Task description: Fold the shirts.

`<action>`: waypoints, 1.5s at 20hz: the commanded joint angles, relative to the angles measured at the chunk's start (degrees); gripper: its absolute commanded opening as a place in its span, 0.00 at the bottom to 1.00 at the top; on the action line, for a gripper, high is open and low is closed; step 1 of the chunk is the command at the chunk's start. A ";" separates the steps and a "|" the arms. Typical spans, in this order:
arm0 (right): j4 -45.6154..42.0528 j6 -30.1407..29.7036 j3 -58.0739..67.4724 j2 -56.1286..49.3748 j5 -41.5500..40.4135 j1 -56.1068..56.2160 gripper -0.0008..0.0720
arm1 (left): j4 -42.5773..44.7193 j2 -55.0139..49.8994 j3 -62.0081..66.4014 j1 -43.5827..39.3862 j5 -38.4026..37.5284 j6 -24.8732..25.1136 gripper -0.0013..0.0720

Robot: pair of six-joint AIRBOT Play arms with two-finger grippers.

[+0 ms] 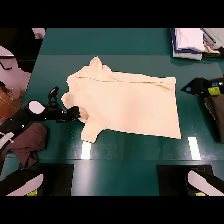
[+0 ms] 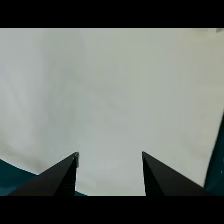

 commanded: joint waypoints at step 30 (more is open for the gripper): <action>2.36 -1.42 14.10 15.45 -4.15 -7.87 0.03 | 18.99 15.52 58.27 -0.07 -24.79 6.34 0.05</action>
